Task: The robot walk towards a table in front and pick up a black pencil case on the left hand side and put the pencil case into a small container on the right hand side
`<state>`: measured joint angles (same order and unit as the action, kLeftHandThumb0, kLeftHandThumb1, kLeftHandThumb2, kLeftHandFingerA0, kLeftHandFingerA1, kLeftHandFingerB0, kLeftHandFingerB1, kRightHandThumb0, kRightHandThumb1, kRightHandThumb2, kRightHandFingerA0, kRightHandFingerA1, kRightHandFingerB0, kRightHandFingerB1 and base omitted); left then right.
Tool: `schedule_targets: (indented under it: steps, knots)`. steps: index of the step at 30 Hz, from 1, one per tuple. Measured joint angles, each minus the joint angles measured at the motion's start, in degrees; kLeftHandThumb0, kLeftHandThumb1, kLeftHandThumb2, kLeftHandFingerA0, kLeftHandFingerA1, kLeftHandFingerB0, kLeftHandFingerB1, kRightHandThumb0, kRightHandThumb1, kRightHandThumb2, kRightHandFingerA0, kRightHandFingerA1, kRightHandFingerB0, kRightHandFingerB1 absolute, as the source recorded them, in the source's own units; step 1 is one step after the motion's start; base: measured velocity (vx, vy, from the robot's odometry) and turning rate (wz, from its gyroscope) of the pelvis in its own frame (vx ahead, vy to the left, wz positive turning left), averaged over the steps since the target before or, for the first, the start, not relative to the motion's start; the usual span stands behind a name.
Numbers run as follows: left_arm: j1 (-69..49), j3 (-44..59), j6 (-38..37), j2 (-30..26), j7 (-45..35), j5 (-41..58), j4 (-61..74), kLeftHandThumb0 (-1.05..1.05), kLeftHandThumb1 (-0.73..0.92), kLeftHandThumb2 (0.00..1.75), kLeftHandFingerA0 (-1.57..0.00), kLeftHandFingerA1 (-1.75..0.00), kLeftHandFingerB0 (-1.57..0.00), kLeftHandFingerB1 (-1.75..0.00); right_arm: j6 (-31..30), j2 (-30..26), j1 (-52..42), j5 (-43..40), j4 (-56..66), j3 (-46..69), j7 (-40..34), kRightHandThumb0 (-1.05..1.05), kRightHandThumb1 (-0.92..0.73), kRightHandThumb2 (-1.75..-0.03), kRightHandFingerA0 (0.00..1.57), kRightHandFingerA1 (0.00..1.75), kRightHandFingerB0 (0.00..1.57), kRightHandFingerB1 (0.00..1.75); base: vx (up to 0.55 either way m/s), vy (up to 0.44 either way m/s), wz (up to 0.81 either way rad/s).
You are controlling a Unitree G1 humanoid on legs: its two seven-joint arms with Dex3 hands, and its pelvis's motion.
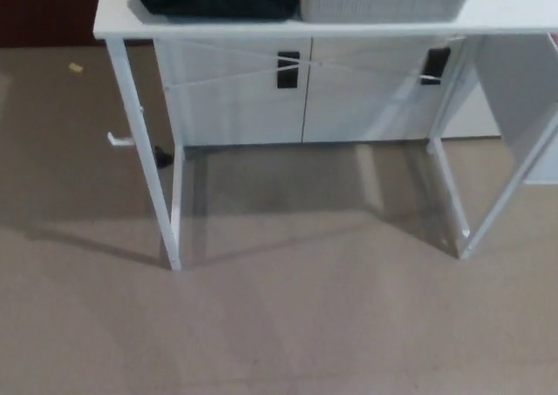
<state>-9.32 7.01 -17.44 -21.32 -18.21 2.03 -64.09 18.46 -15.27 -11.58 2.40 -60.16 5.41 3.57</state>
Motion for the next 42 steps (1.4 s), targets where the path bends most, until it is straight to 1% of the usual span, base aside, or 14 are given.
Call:
schedule_targets:
  steps: [2, 7, 10, 13, 21, 22, 23, 30, 35, 36, 39, 42]
  knots:
    - [-0.1, -0.1, 0.0, 0.0, 0.0, -0.1, 0.0, -0.13, 0.4, 0.86, -0.25, -0.56, -0.13, -0.49, 0.0, 0.0, 0.0, 0.0, -0.2, -0.1, 0.0, -0.35, -0.57, -0.57, 0.47, 0.42, 0.42, 0.37, 0.26, -0.069, 0.05]
    - [0.0, 0.1, 0.0, 0.1, 0.0, 0.0, -0.1, -0.15, 0.4, 0.86, -0.26, -0.56, -0.12, -0.49, 0.3, 0.1, 0.6, 0.2, -1.3, -0.3, 0.0, -0.35, -0.57, -0.57, 0.46, 0.39, 0.42, 0.36, 0.27, -0.182, 0.11]
    - [0.6, 0.0, 0.0, 0.4, -0.1, -0.1, 0.3, -0.15, 0.4, 0.86, -0.27, -0.57, -0.13, -0.49, 0.5, -0.8, 1.2, 0.3, -1.7, -0.3, -0.3, -0.36, -0.58, -0.57, 0.46, 0.39, 0.42, 0.36, 0.22, -0.17, 0.01]
    - [0.4, -0.4, 0.0, 0.5, 0.0, -0.3, 0.3, -0.15, 0.41, 0.86, -0.26, -0.56, -0.13, -0.49, 0.5, -0.8, 0.9, 0.4, -1.4, -0.3, -0.3, -0.36, -0.58, -0.58, 0.47, 0.41, 0.42, 0.37, 0.23, -0.072, -0.09]
    - [-1.3, -1.3, -0.4, 0.6, -0.1, -1.1, -0.2, -0.16, 0.41, 0.86, -0.24, -0.55, -0.14, -0.49, 0.3, -0.6, -2.1, 0.7, 0.2, -0.6, -0.4, -0.36, -0.59, -0.59, 0.47, 0.41, 0.42, 0.37, 0.27, 0.124, -0.1]
    - [-1.3, -1.2, -0.5, 0.2, 0.0, -1.1, -0.3, -0.15, 0.42, 0.87, -0.23, -0.55, -0.13, -0.48, 0.4, -0.4, -2.1, 0.7, 0.4, -0.7, -0.3, -0.35, -0.59, -0.58, 0.49, 0.42, 0.44, 0.37, 0.34, 0.167, -0.16]
    - [-1.2, -1.2, -0.5, 0.0, 0.0, -1.1, -0.3, -0.14, 0.41, 0.87, -0.26, -0.56, -0.14, -0.49, 0.4, -0.3, -2.1, 0.7, 0.5, -0.7, -0.3, -0.35, -0.58, -0.57, 0.49, 0.41, 0.43, 0.37, 0.17, 0.172, 0.14]
    - [-0.7, -1.4, -0.5, -0.3, 0.2, -1.2, -0.5, -0.16, 0.41, 0.87, -0.25, -0.56, -0.12, -0.48, 0.5, -0.2, -2.0, 0.8, 0.1, -0.7, -0.4, -0.35, -0.59, -0.58, 0.47, 0.42, 0.43, 0.37, 0.17, 0.059, 0.06]
    - [-1.0, -1.7, -0.6, -0.5, 0.2, -1.4, -1.3, -0.15, 0.42, 0.87, -0.23, -0.55, -0.12, -0.48, 0.8, -0.1, -1.9, 0.6, -0.7, -0.4, -0.2, -0.35, -0.59, -0.57, 0.48, 0.41, 0.43, 0.37, 0.15, -0.119, 0.11]
    - [-0.9, -1.6, -0.6, -0.4, 0.2, -1.4, -1.4, -0.16, 0.42, 0.87, -0.23, -0.55, -0.12, -0.48, 0.8, -0.2, -1.9, 0.6, -0.8, -0.3, -0.2, -0.34, -0.59, -0.58, 0.46, 0.41, 0.41, 0.37, 0.23, -0.317, -0.68]
    - [-0.4, -1.7, -0.7, -0.2, 0.1, -1.4, -1.4, -0.17, 0.41, 0.86, -0.25, -0.56, -0.14, -0.49, 0.8, -0.4, -1.2, 0.6, -1.0, -0.1, -0.2, -0.36, -0.6, -0.58, 0.49, 0.4, 0.43, 0.36, 0.19, -0.28, 0.05]
    - [-0.2, -1.7, -0.8, -0.2, 0.1, -1.4, -1.3, -0.15, 0.4, 0.86, -0.26, -0.57, -0.13, -0.49, 0.8, -0.5, -0.9, 0.7, -1.0, -0.3, -0.4, -0.34, -0.6, -0.59, 0.47, 0.39, 0.44, 0.37, 0.1, -0.122, -0.05]
